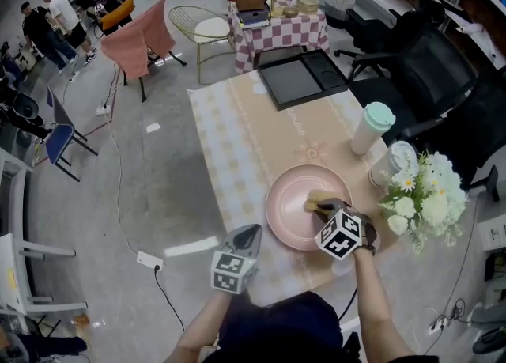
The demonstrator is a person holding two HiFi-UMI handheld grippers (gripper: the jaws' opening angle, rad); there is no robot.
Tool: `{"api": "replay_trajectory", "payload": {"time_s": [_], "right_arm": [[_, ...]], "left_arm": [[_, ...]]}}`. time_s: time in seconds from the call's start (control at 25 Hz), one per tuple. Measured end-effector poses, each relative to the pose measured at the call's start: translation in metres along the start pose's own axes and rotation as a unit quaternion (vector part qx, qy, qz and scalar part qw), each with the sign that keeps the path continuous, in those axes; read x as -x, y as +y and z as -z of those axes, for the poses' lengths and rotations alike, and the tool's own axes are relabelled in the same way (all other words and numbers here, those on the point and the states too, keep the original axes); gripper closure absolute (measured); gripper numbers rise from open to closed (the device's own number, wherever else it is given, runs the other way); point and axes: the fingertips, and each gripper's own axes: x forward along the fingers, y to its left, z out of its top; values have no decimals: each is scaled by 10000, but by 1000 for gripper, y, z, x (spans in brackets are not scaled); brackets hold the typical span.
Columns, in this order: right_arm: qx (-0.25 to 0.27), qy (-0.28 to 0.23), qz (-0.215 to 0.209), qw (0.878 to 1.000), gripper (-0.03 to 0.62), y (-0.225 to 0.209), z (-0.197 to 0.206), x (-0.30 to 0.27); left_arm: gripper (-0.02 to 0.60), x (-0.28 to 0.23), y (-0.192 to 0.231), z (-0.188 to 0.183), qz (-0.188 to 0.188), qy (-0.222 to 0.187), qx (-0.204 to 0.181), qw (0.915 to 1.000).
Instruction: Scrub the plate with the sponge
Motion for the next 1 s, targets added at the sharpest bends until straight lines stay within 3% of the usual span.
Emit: {"api": "replay_trajectory", "payload": {"time_s": [1.0], "right_arm": [[-183, 62, -245, 9995, 543, 30, 13, 15]], "left_arm": [[569, 0, -1, -2, -64, 14, -106, 9999]]}}
